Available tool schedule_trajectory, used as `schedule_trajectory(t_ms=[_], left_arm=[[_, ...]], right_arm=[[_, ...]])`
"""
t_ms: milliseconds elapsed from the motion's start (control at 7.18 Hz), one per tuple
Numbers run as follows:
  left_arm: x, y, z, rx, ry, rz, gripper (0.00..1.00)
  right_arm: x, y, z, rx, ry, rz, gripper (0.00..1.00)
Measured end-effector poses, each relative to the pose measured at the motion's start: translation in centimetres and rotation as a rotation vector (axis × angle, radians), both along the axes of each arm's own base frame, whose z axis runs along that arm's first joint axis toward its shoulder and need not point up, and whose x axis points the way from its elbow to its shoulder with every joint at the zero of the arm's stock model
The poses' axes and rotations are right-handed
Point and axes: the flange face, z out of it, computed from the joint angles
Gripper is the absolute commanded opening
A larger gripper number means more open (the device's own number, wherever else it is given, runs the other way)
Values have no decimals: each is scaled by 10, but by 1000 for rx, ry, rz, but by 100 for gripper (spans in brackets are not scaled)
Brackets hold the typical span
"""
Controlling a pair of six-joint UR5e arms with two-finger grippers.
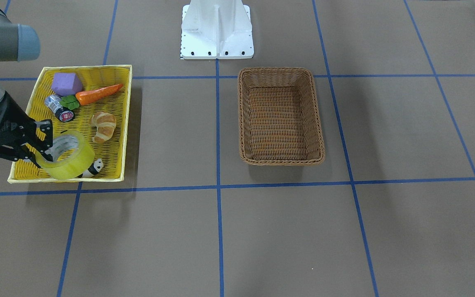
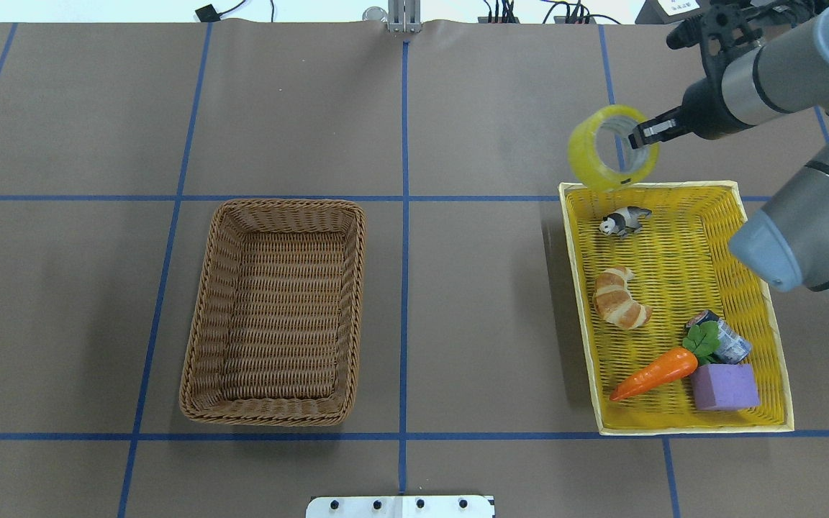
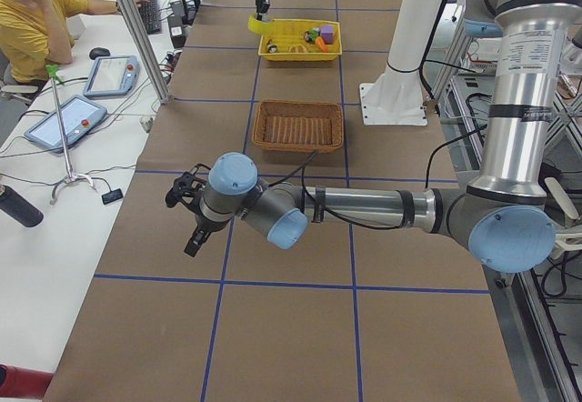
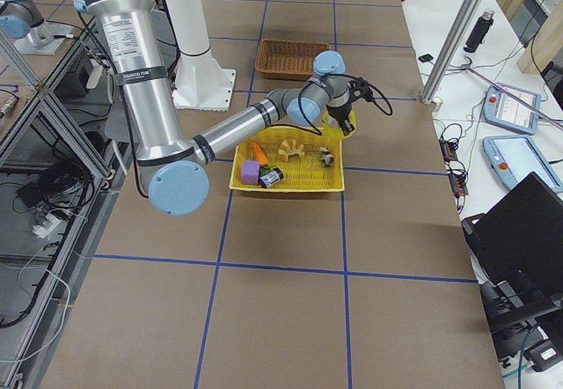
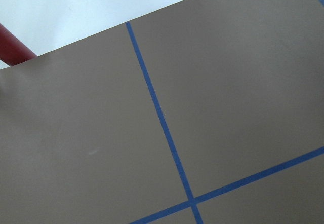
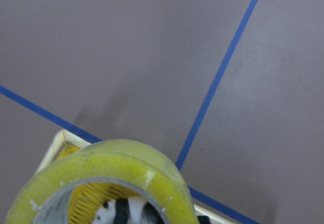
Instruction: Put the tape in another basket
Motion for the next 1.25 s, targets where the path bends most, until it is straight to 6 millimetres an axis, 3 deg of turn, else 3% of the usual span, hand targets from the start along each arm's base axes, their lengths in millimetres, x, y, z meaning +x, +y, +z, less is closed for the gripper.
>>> schedule_trajectory(t_ms=[279,557,836,1254], left_arm=[[76,-25,-63,-21,180,-43,100],[155,-31,-139,-34,397,-31,100],[227,-8,-201,-40,607,53,100],[294,27,-262,-44,810,184,100]], right_arm=[[-56,11,-55,-30,-72,74,0],[-110,34,-102,-33,-138,137,0],[-146,58,-138,3,-236,192,0],[-187,65,-184,36,-357,226,0]])
